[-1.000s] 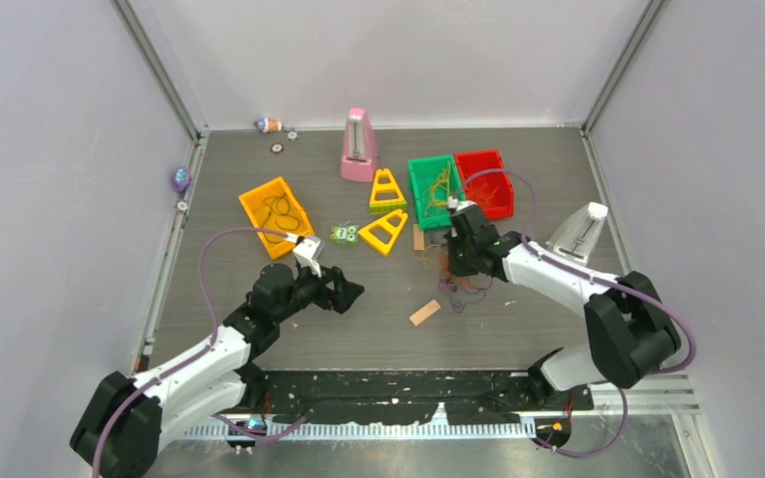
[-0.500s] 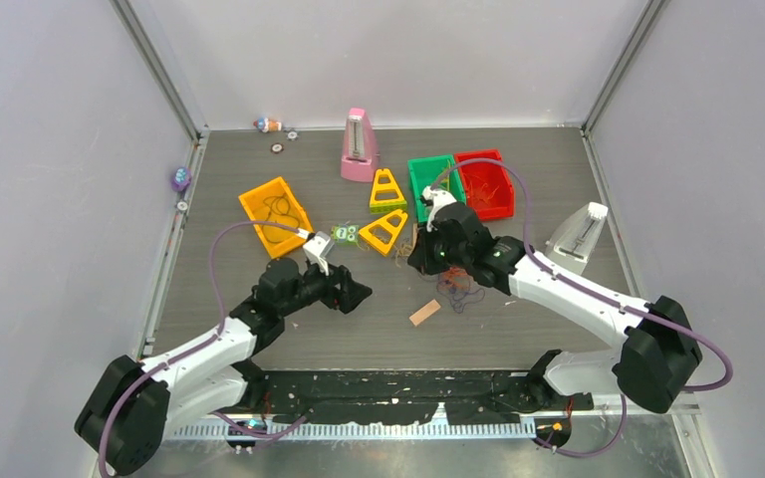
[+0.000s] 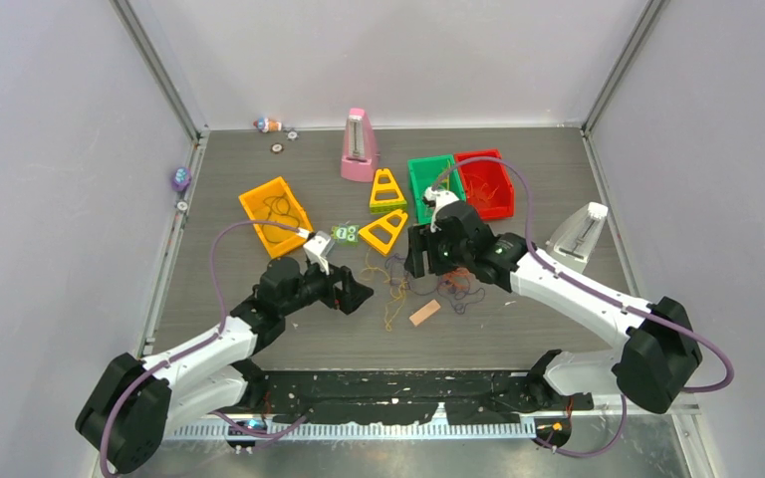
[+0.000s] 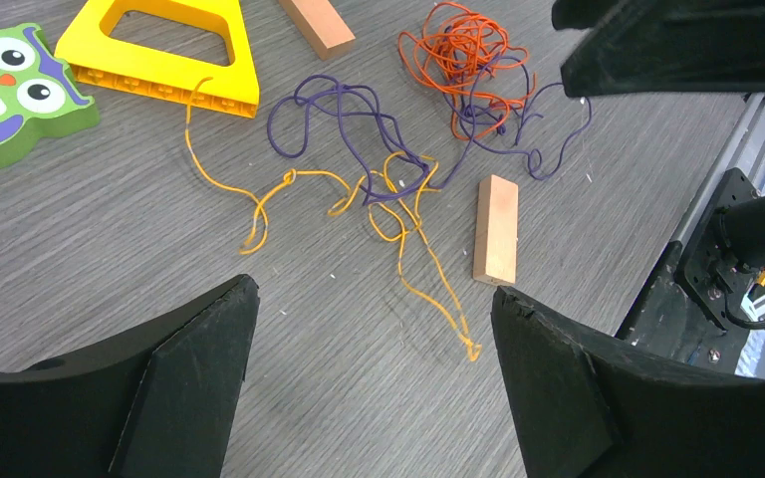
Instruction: Untangle the cables
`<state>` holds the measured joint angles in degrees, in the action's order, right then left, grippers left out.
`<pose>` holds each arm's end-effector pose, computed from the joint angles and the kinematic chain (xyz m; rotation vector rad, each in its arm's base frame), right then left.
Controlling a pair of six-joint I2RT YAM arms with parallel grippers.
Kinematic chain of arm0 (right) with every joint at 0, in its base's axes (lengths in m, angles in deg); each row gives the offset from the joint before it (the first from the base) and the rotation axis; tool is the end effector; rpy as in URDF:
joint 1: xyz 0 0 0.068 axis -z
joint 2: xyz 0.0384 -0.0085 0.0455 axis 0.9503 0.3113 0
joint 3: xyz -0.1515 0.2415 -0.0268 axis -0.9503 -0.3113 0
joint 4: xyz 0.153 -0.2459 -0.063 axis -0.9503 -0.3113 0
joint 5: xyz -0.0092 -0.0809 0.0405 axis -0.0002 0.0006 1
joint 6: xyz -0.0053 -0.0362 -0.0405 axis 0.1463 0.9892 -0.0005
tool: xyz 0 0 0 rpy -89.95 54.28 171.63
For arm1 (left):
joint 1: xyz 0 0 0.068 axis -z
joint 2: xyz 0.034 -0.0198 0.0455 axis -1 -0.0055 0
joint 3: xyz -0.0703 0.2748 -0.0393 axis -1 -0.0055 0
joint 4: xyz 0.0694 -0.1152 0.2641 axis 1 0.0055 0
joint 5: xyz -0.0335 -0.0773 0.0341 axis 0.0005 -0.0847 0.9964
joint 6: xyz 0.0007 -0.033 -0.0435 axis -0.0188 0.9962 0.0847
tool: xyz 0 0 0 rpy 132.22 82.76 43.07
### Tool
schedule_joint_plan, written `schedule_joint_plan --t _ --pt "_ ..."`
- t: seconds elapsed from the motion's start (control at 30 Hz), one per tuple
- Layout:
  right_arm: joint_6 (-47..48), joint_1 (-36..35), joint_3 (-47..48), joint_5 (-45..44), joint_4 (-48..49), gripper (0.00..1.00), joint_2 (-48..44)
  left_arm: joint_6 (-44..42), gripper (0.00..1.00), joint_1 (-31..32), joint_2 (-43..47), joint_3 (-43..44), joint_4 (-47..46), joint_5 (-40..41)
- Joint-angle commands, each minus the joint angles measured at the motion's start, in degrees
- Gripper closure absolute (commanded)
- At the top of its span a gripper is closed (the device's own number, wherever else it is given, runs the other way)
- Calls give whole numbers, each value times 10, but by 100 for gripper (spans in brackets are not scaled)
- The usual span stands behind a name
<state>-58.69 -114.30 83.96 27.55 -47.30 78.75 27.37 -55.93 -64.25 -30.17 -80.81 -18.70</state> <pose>0.2267 0.2081 0.2683 -0.4120 2.3451 0.5894 0.1788 -0.1331 0.1742 0.4258 1.9476 -0.9441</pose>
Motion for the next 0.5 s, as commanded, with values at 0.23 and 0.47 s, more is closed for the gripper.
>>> schedule_joint_plan --t 0.23,0.47 --pt "32 17 -27 -44 36 41 61 -35 18 61 -54 73 36 -2" --pt "20 17 0 10 92 44 139 -35 19 98 -108 110 111 4"
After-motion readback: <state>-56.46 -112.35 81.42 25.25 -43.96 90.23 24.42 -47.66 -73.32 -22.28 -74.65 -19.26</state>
